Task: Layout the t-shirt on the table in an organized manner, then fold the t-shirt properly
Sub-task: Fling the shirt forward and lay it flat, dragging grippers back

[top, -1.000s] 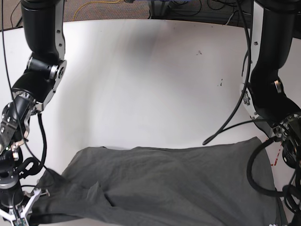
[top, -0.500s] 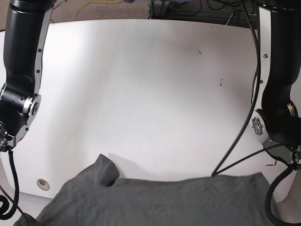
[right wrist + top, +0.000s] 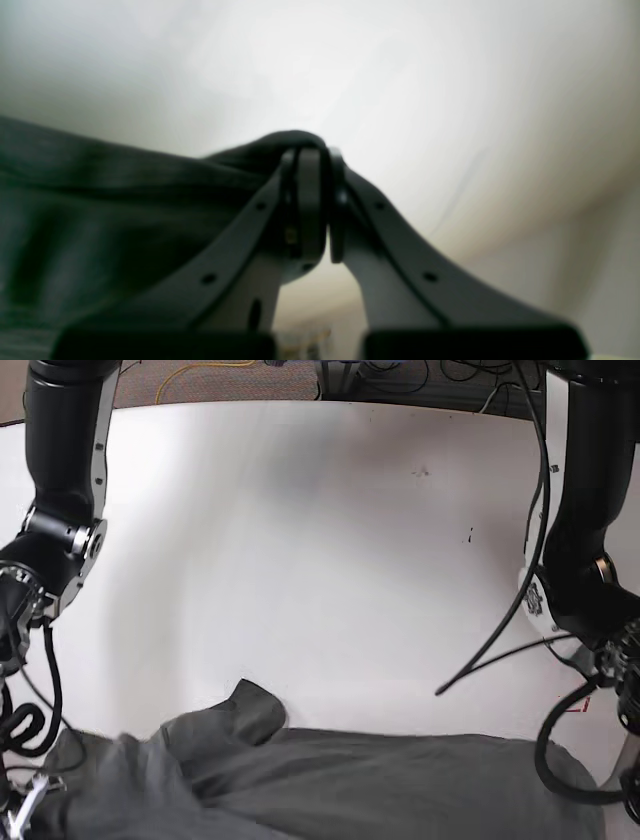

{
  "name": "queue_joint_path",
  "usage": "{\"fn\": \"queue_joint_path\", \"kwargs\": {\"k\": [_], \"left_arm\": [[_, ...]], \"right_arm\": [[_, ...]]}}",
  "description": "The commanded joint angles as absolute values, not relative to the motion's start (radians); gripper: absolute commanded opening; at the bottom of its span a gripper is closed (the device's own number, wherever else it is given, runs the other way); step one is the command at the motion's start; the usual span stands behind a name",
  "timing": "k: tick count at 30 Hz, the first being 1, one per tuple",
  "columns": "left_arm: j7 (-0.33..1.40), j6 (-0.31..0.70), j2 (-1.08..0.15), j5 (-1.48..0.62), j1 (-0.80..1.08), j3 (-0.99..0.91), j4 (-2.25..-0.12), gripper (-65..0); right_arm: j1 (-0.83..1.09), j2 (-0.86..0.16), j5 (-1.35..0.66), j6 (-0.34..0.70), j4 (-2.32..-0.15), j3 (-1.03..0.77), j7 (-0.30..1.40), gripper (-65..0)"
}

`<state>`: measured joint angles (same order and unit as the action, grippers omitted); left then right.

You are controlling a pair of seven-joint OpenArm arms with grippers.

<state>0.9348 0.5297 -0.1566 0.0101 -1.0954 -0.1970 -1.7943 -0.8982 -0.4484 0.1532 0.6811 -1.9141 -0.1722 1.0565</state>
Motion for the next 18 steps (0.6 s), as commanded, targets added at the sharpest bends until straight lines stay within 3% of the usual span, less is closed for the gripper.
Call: {"fn": "queue_joint_path", "kwargs": {"k": [1, 18], "left_arm": [[0.898, 0.524, -0.163, 0.005, -1.067, -0.197, -1.848, -64.7], [0.897, 0.539, -0.177, 0.002, -0.427, -0.326, -2.009, -64.7]], "right_arm": [[-0.848, -0.461, 0.159, 0.674, -1.957, -0.208, 1.046, -65.0], [-0.355, -0.334, 0.159, 0.698, -2.028, -0.478, 1.044, -65.0]]}}
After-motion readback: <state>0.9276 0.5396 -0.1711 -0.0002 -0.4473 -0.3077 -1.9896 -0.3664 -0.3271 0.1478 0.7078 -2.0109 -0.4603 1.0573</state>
